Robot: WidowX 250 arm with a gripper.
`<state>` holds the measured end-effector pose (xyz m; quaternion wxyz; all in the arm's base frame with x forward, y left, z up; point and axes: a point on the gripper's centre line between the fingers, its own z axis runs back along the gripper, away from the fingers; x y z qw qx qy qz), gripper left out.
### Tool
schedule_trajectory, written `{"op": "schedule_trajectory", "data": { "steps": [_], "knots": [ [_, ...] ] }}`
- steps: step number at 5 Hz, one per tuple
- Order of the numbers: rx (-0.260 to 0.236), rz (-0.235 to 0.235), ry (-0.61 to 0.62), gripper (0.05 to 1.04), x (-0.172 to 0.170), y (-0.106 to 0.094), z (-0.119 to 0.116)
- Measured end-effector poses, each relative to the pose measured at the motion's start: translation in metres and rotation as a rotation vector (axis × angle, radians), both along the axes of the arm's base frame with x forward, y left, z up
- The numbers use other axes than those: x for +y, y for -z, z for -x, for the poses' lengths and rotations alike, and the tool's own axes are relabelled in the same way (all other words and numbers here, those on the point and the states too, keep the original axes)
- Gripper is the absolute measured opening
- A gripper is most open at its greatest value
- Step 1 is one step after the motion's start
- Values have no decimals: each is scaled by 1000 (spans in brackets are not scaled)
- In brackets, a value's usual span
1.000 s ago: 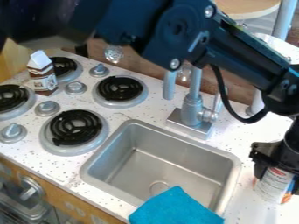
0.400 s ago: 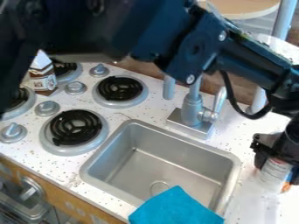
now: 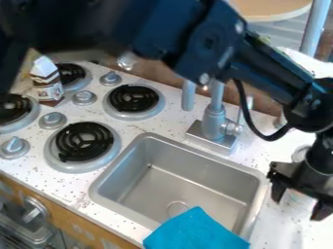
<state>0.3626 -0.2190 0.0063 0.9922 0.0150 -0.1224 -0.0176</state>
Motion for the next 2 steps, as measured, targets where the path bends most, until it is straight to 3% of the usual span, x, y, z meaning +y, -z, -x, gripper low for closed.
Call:
{"op": "schedule_trajectory", "data": {
  "steps": [1,2],
  "knots": [
    [-28,23,13,997,10,-31,23],
    [-23,61,34,997,12,-62,49]
  ]
}}
